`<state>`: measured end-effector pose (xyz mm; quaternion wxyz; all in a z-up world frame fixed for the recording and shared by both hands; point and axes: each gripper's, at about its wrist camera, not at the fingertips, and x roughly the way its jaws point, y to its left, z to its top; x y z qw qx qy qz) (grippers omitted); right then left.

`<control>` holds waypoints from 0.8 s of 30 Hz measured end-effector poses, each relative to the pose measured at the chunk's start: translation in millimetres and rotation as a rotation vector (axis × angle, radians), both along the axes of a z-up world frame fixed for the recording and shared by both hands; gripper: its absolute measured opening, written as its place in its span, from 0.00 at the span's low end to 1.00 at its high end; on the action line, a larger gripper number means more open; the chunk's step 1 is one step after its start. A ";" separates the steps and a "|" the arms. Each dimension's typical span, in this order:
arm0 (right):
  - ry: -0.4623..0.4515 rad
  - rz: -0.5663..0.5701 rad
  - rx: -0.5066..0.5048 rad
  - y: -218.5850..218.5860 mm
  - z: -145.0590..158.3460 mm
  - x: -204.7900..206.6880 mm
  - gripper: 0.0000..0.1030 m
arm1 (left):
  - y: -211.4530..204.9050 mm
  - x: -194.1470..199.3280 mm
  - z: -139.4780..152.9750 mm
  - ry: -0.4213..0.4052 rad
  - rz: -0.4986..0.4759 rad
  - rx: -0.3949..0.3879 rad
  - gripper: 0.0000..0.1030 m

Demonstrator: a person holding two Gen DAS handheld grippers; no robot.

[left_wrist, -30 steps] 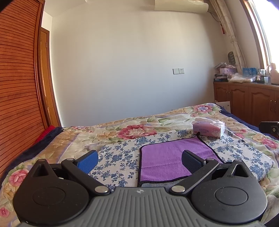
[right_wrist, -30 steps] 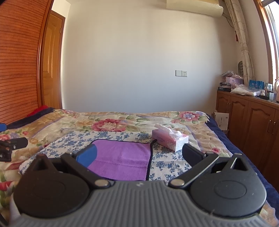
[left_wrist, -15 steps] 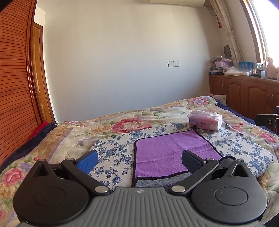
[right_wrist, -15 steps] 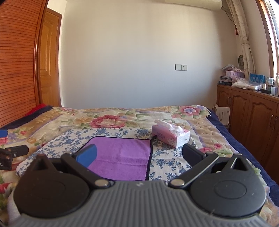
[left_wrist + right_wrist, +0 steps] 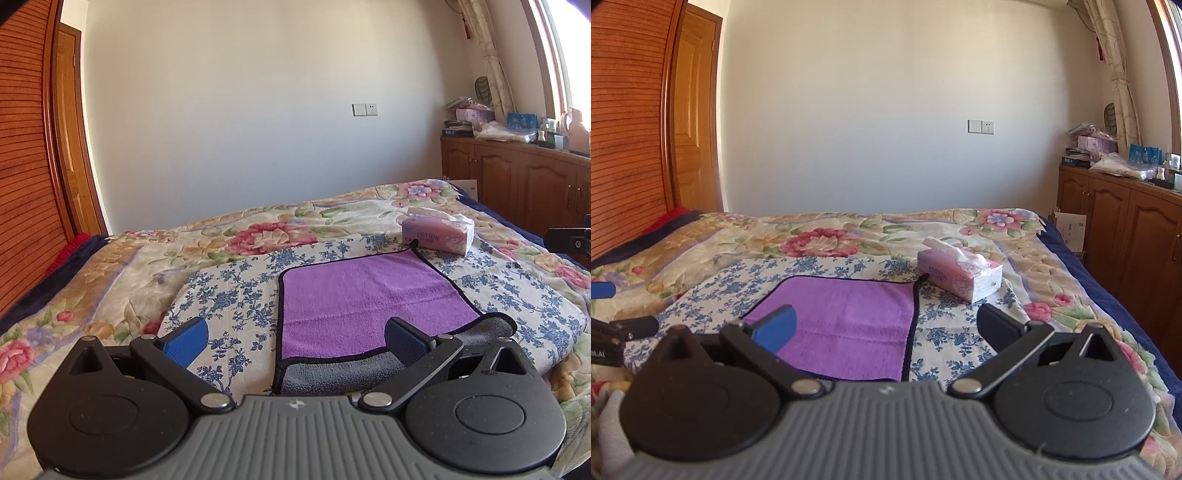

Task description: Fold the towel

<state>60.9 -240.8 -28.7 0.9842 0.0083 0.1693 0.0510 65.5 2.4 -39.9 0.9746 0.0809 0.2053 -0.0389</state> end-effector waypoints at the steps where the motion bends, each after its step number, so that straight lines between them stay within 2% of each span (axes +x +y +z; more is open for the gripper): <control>1: 0.004 0.001 0.001 -0.2 -0.6 1.2 1.00 | 0.3 2.0 -1.1 0.005 -0.001 -0.001 1.00; 12: 0.049 0.018 -0.024 2.3 -9.4 21.9 1.00 | 0.0 24.8 -12.0 0.046 -0.032 0.003 1.00; 24: 0.095 0.057 -0.106 13.5 -21.4 45.2 1.00 | 4.5 50.3 -26.9 0.105 -0.052 -0.009 1.00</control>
